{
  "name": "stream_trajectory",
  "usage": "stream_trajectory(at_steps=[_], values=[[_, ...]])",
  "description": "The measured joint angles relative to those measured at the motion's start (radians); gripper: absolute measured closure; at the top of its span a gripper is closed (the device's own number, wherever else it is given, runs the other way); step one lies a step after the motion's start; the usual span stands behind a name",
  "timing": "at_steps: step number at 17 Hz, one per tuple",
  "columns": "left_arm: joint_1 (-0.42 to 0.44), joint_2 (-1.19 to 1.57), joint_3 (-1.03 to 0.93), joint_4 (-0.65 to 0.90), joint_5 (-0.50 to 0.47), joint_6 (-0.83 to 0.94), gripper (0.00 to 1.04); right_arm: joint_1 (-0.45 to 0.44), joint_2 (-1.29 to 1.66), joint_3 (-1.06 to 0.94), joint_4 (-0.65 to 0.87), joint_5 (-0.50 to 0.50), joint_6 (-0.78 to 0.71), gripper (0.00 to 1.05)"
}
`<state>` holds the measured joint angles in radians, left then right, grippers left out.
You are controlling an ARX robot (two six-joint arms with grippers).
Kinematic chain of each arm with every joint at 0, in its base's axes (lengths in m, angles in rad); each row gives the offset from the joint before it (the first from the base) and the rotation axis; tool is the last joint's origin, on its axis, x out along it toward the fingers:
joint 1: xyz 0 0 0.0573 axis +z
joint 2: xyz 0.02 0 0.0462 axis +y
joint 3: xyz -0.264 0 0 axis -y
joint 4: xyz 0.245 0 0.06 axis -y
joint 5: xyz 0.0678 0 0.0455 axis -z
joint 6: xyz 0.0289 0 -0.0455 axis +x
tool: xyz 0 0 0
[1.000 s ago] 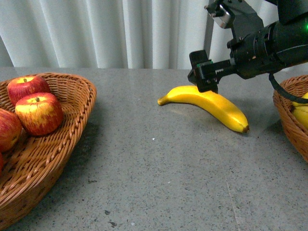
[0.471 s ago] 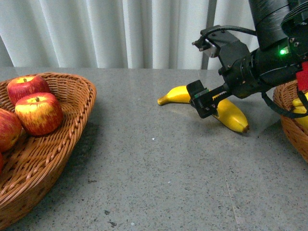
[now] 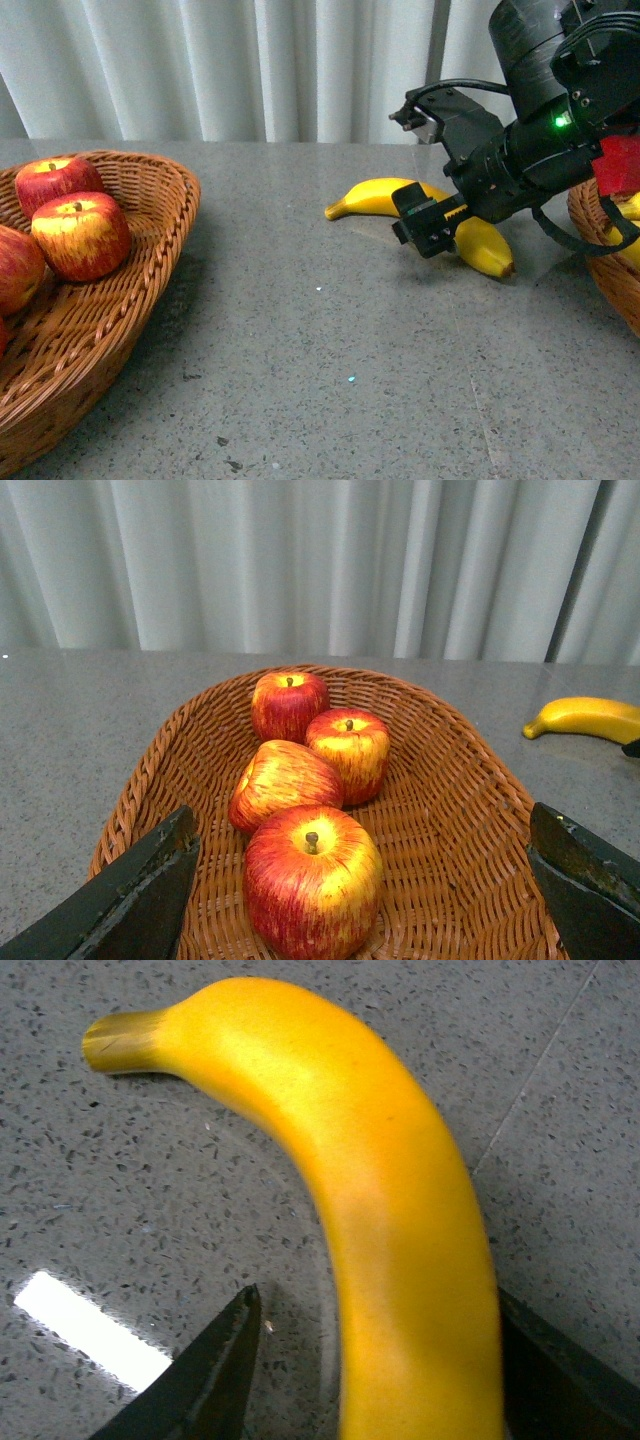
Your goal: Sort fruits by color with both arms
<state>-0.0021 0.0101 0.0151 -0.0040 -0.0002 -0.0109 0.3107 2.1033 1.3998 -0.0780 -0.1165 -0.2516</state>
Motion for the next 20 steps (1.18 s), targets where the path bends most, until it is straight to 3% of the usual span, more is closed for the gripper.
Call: stream_trajectory(at_steps=[3, 4, 8, 11, 14, 20], values=[[0.000, 0.000, 0.000, 0.000, 0.000, 0.000, 0.07, 0.009, 0.000, -0.001, 0.018, -0.017, 0.008, 0.68], [0.000, 0.000, 0.000, 0.000, 0.000, 0.000, 0.07, 0.009, 0.000, -0.010, 0.058, -0.038, 0.026, 0.72], [0.000, 0.000, 0.000, 0.000, 0.000, 0.000, 0.07, -0.022, -0.089, -0.071, 0.293, -0.167, 0.190, 0.73], [0.000, 0.000, 0.000, 0.000, 0.000, 0.000, 0.07, -0.123, -0.245, -0.158, 0.429, -0.281, 0.351, 0.73], [0.000, 0.000, 0.000, 0.000, 0.000, 0.000, 0.07, -0.264, -0.373, -0.287, 0.396, -0.327, 0.361, 0.73], [0.000, 0.000, 0.000, 0.000, 0.000, 0.000, 0.07, -0.422, -0.523, -0.449, 0.338, -0.338, 0.244, 0.73]])
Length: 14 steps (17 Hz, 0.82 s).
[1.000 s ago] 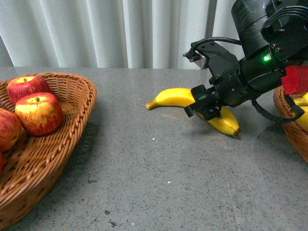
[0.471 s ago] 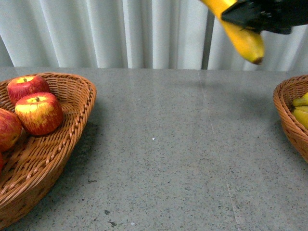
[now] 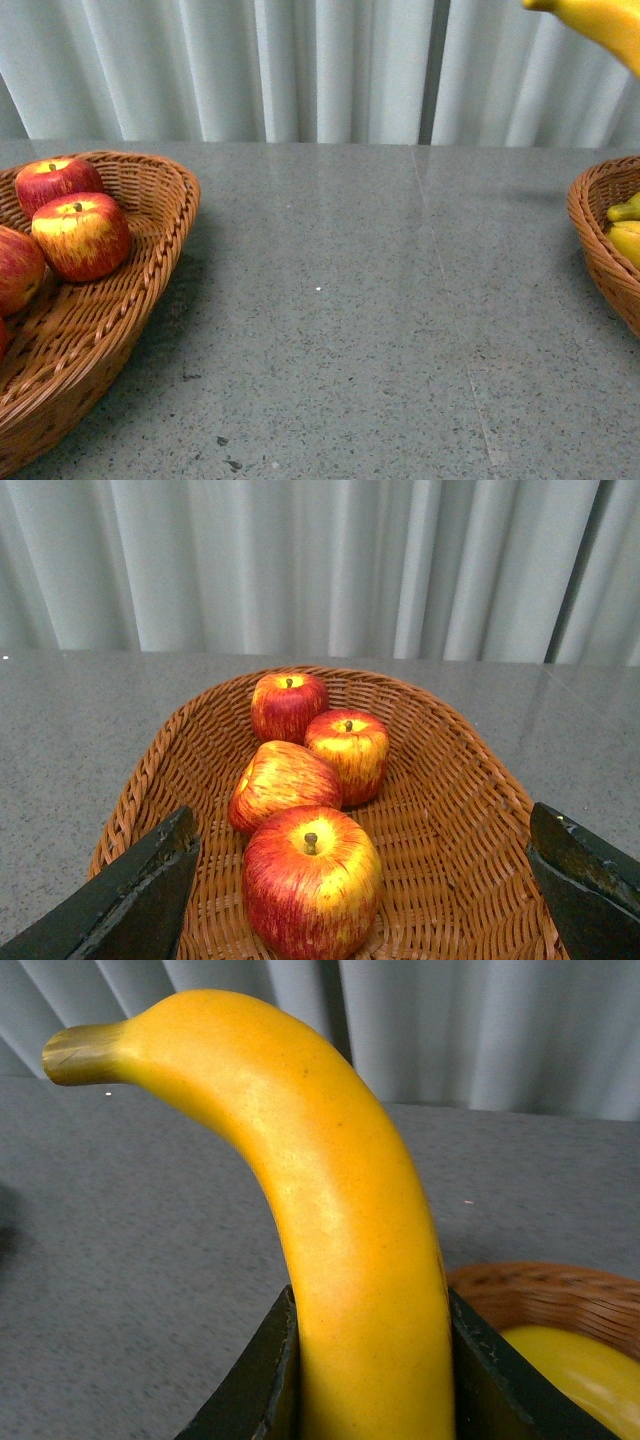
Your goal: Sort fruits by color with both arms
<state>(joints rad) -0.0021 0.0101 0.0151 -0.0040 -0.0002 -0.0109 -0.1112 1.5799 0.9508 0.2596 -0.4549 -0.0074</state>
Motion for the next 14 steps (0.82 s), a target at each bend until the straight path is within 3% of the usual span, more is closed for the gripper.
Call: stream_trajectory(at_steps=[4, 8, 12, 14], values=[[0.000, 0.000, 0.000, 0.000, 0.000, 0.000, 0.07, -0.171, -0.112, -0.135, -0.051, -0.044, -0.152, 0.73], [0.000, 0.000, 0.000, 0.000, 0.000, 0.000, 0.07, -0.225, -0.141, -0.211, -0.127, -0.075, -0.283, 0.72], [0.000, 0.000, 0.000, 0.000, 0.000, 0.000, 0.07, -0.222, -0.175, -0.216, -0.113, -0.079, -0.297, 0.32], [0.000, 0.000, 0.000, 0.000, 0.000, 0.000, 0.07, -0.215, -0.231, -0.215, -0.090, -0.128, -0.250, 0.14]])
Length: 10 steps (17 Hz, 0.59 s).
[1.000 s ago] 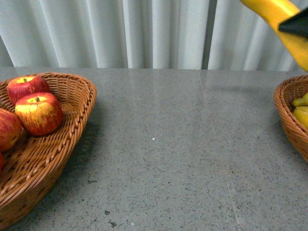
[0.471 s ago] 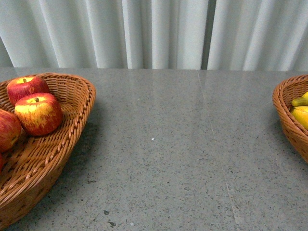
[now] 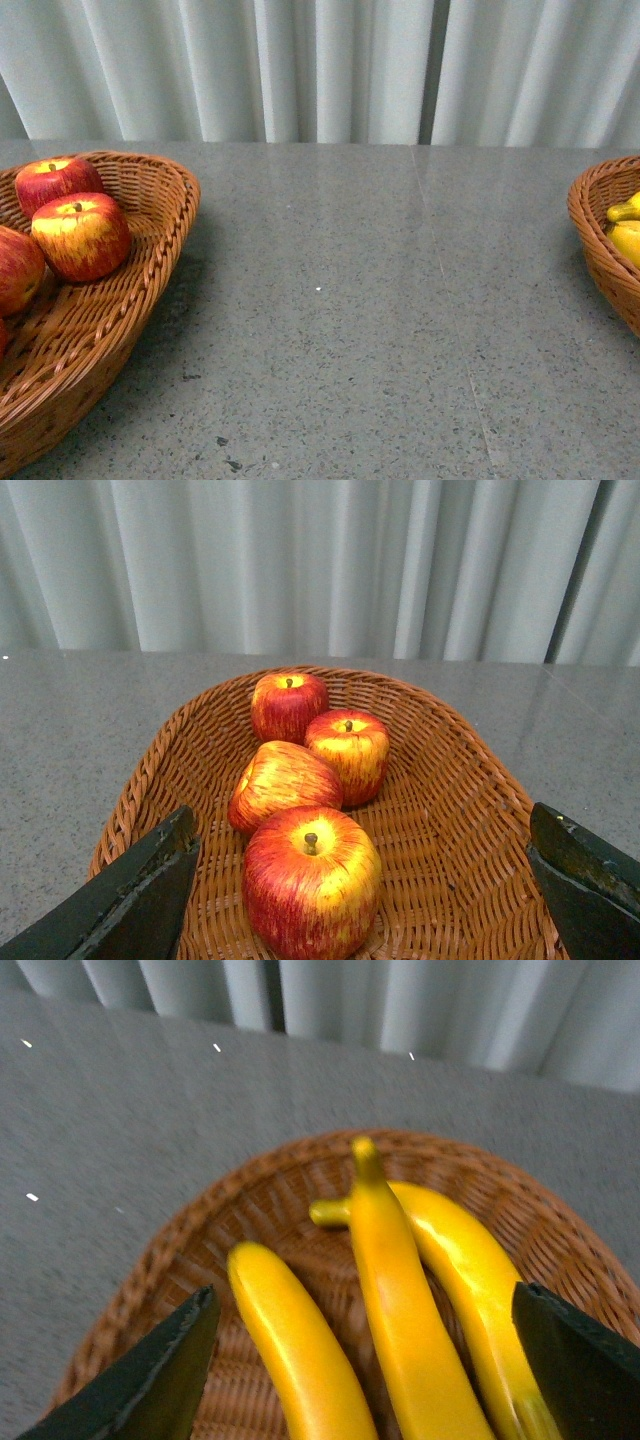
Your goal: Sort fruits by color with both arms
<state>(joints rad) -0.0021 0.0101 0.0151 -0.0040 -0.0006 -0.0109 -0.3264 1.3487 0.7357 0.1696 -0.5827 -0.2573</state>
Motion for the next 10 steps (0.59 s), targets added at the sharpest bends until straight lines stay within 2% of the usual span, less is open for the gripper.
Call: stream_trajectory(at_steps=[1, 2, 6, 10], values=[[0.000, 0.000, 0.000, 0.000, 0.000, 0.000, 0.07, 0.007, -0.038, 0.000, 0.064, -0.060, 0.064, 0.04], [0.000, 0.000, 0.000, 0.000, 0.000, 0.000, 0.07, 0.006, -0.065, 0.011, 0.091, -0.093, 0.129, 0.07], [0.000, 0.000, 0.000, 0.000, 0.000, 0.000, 0.07, -0.002, -0.149, 0.010, 0.203, -0.138, 0.408, 0.06], [0.000, 0.000, 0.000, 0.000, 0.000, 0.000, 0.07, 0.013, -0.311, -0.026, 0.226, -0.150, 0.548, 0.06]])
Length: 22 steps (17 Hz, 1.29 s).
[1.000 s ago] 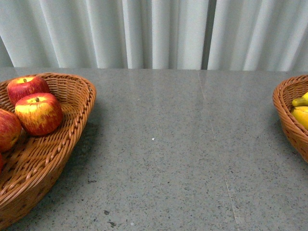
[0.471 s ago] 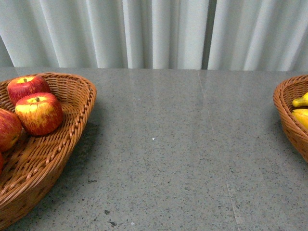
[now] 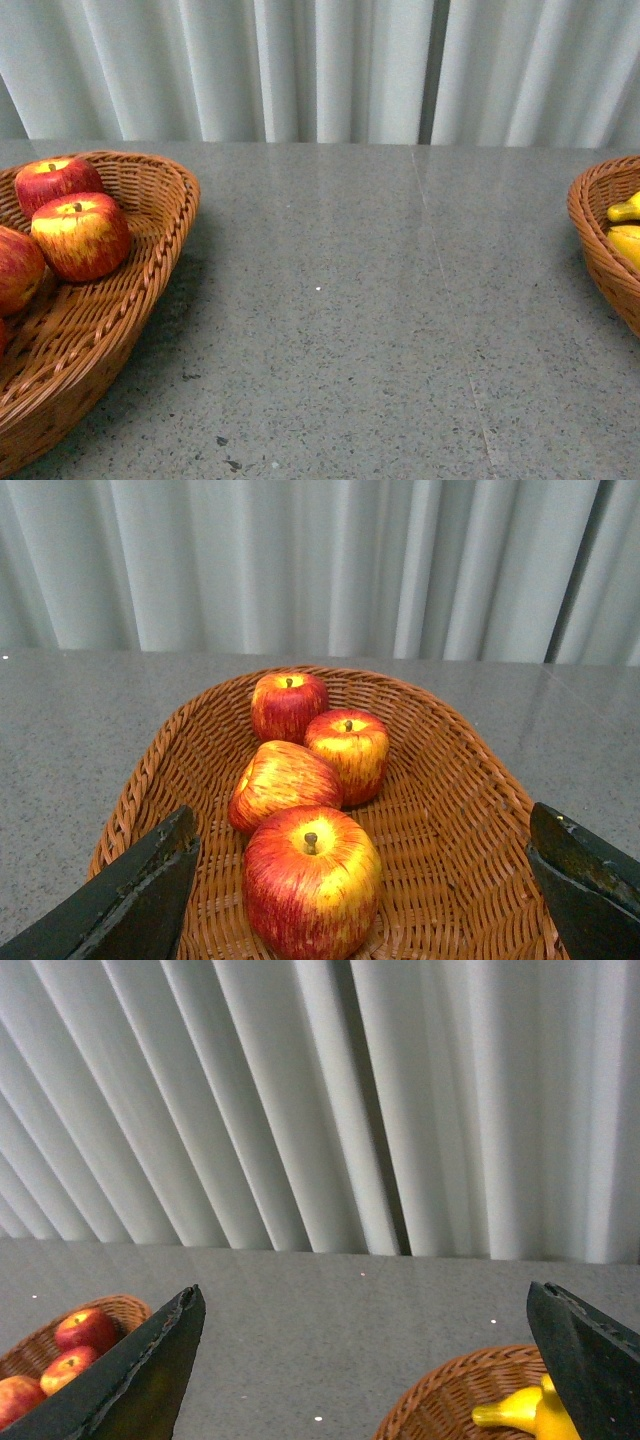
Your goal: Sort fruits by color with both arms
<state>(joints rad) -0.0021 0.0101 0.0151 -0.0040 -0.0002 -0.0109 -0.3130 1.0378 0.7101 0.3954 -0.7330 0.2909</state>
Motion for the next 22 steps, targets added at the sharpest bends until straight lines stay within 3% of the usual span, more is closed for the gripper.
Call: stream_trajectory(at_steps=[1, 2, 5, 6, 10, 22], values=[[0.000, 0.000, 0.000, 0.000, 0.000, 0.000, 0.07, 0.039, -0.060, -0.007, -0.083, 0.097, -0.026, 0.11], [0.000, 0.000, 0.000, 0.000, 0.000, 0.000, 0.07, 0.103, -0.138, -0.044, -0.151, 0.258, -0.088, 0.20], [0.000, 0.000, 0.000, 0.000, 0.000, 0.000, 0.07, 0.276, -0.429, -0.225, -0.319, 0.680, -0.246, 0.55], [0.000, 0.000, 0.000, 0.000, 0.000, 0.000, 0.07, 0.309, -0.501, -0.261, -0.341, 0.716, -0.260, 0.64], [0.000, 0.000, 0.000, 0.000, 0.000, 0.000, 0.07, 0.313, -0.636, -0.408, -0.286, 0.731, -0.282, 1.04], [0.000, 0.000, 0.000, 0.000, 0.000, 0.000, 0.07, 0.313, -0.819, -0.618, -0.263, 0.731, -0.285, 1.03]])
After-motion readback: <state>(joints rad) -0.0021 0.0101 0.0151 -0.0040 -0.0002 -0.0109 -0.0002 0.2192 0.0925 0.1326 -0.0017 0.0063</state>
